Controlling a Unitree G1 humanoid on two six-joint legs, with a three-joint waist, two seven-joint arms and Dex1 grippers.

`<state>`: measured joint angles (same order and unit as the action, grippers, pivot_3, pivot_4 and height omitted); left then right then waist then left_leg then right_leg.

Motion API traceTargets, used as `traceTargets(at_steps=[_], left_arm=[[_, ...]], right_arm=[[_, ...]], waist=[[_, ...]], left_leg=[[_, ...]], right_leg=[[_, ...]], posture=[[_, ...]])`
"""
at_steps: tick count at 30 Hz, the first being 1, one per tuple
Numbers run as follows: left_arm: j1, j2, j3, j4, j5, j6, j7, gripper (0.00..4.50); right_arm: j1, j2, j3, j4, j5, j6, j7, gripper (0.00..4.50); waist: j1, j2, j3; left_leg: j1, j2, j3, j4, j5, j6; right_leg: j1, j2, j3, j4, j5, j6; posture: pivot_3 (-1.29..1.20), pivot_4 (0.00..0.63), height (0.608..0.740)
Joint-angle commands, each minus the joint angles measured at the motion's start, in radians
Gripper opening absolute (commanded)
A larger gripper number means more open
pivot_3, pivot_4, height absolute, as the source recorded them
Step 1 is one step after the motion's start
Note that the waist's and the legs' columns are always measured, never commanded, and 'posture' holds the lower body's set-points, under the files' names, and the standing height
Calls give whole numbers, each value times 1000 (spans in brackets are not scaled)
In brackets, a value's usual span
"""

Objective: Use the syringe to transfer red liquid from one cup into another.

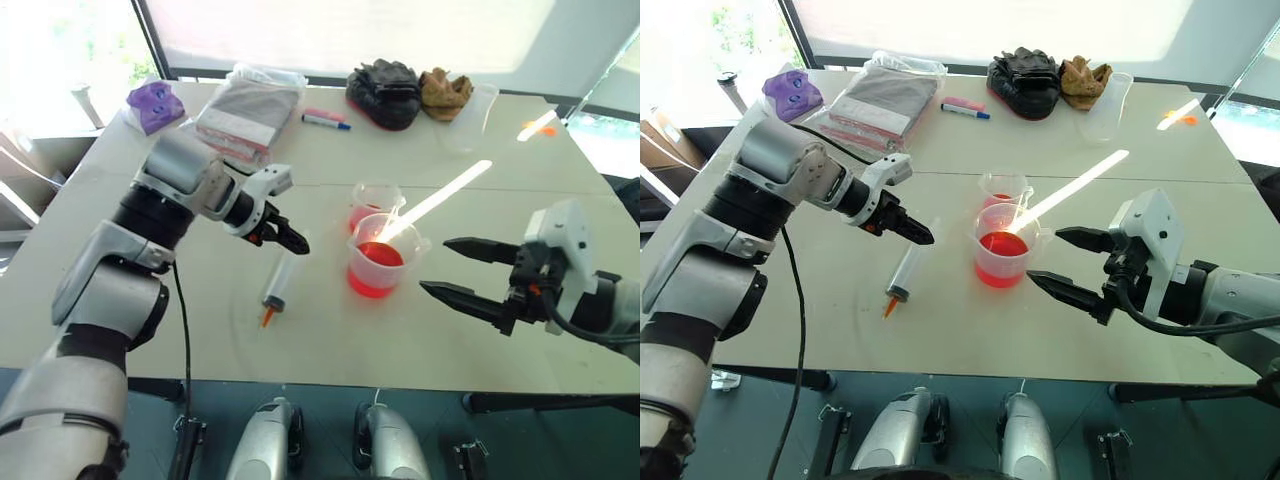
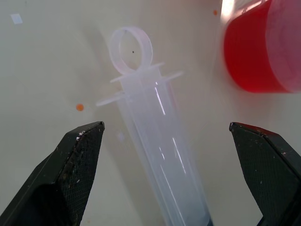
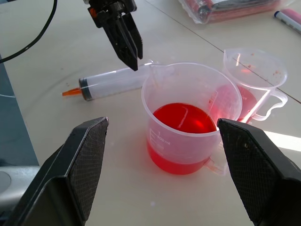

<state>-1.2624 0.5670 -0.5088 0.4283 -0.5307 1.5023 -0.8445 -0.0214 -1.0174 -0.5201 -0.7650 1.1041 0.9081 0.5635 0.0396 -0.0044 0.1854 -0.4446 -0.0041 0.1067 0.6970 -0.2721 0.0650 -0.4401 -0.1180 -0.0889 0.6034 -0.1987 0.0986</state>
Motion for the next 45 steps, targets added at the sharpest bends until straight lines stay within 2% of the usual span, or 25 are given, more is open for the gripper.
traceTargets(at_steps=[1, 11, 15, 20, 22, 28, 31, 34, 36, 39, 42, 45], left_arm=[[11, -18, -18, -60, 12, 23, 0, 4486], [81, -117, -36, 17, 101, 30, 89, 4486], [79, -158, -2, 97, 150, -10, 127, 3350], [77, -168, 1, 123, 179, -30, 120, 2009], [77, -166, 2, 126, 187, -33, 119, 1763], [58, -151, 58, 110, 172, -22, 112, 1567], [-93, -87, 265, 76, 96, -99, 45, 1555], [-209, -50, 406, 86, 31, -156, -13, 1555], [-231, -74, 522, 62, -1, -300, -4, 1555], [-183, -155, 619, -7, -21, -486, 21, 1555], [-114, -238, 611, -59, 0, -591, 52, 1555], [-9, -321, 566, -160, 3, -692, 35, 1555]], right_arm=[[-6, 13, -6, -21, -2, -31, -12, 3884], [3, 29, 20, -32, -6, -50, -48, 3884], [8, 35, 24, -39, -2, -54, -67, 3884], [12, 34, 25, -40, 1, -56, -75, 3884], [10, 32, 26, -38, 2, -56, -75, 3884], [3, 27, 38, -29, 1, -56, -71, 3884], [-6, 33, -50, 30, 76, -52, -70, 3884], [-36, 22, -114, 96, 129, -55, -68, 3884], [-88, 10, -124, 148, 121, -71, -67, 3884], [-208, 14, -90, 228, 19, -145, -92, 3884], [-323, 18, -44, 294, -93, -221, -110, 3884], [-428, 2, 24, 344, -217, -294, -110, 3884]], waist=[[0, 0, 0], [1, 2, -2], [2, 6, -6], [1, 8, -7], [0, 8, -7], [0, 8, -7], [-3, 6, -5], [-1, 2, -2], [0, 4, -4], [1, 7, -5], [1, 6, -4], [-6, 5, -3]], left_leg=[[0, 0, 0, 1, -1, 1], [1, 0, 0, 2, -1, 2], [5, -1, -1, 2, -4, 6], [12, 0, -3, 2, -6, 2], [13, 0, -4, 1, -6, 2], [13, 0, -4, 0, -6, 2], [10, 0, -4, 0, -6, 2], [-12, 0, -3, 4, 4, -5], [-17, -2, -2, 4, 4, -5], [-11, -2, 0, 2, 4, -4], [2, -2, 1, 2, 2, -1], [1, -2, 1, 3, -1, 4]], right_leg=[[0, 0, 0, 0, 0, 0], [2, -2, 1, 1, 0, 0], [5, -2, 1, 1, 0, -1], [10, -3, 1, -1, 1, -2], [10, -3, 1, -2, 1, -2], [10, -4, 1, -3, 1, -2], [10, -4, 1, -2, 1, -3], [-12, -4, 1, 5, 3, -4], [-19, -5, 1, 8, 5, -1], [-12, -2, -1, 8, 4, 2], [0, -1, -1, 7, 2, 3], [-1, -1, 0, 7, 2, 1]], posture=[[0, 150, 740], [0, 150, 740], [0, 150, 740], [0, 150, 740], [0, 150, 740], [0, 150, 740], [0, 150, 740], [0, 150, 740], [0, 150, 740], [0, 150, 740], [0, 150, 740], [0, 150, 740]])
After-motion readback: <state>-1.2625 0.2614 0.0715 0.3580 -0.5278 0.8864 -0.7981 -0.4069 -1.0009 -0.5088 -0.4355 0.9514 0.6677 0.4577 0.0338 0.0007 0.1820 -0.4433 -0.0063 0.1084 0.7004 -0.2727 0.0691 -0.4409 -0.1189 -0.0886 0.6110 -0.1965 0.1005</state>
